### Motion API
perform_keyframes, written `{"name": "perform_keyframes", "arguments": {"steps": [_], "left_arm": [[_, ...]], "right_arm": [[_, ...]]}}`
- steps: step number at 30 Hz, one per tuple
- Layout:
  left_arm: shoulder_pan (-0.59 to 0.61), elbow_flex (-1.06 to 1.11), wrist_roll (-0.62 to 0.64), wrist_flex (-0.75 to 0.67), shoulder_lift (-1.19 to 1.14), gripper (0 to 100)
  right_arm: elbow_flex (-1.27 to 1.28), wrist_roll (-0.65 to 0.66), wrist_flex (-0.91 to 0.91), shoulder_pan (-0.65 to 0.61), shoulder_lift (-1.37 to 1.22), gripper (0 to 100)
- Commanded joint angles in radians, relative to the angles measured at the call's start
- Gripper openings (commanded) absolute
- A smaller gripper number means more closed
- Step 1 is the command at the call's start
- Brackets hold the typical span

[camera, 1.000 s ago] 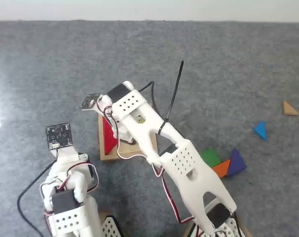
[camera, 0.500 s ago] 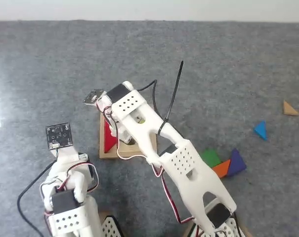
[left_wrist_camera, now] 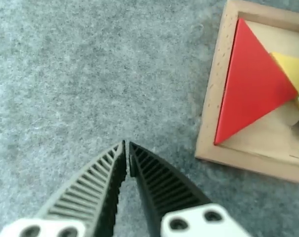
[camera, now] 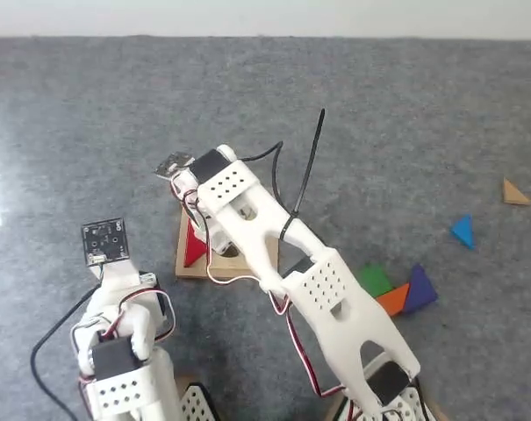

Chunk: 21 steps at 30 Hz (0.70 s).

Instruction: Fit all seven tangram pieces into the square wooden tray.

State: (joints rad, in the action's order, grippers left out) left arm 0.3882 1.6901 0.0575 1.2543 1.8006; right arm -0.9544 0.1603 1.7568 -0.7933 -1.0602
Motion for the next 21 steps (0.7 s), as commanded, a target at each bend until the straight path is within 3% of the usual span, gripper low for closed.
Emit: {"name": "perform_keyframes", "arguments": {"steps": [1, 7, 21], "left_arm": [[0.003, -0.007, -0.005, 0.008, 0.017, 1], [0.003, -0.007, -0.005, 0.008, 0.017, 1], [0.003, -0.007, -0.005, 0.008, 0.017, 1]], "right_arm": [[-0.009, -0.029, 0.038, 0.010, -0.021, 30.2], [-0.009, -0.028, 0.038, 0.010, -0.024, 14.3], [-0.009, -0.031, 0.041, 0.019, 0.071, 14.0]]}}
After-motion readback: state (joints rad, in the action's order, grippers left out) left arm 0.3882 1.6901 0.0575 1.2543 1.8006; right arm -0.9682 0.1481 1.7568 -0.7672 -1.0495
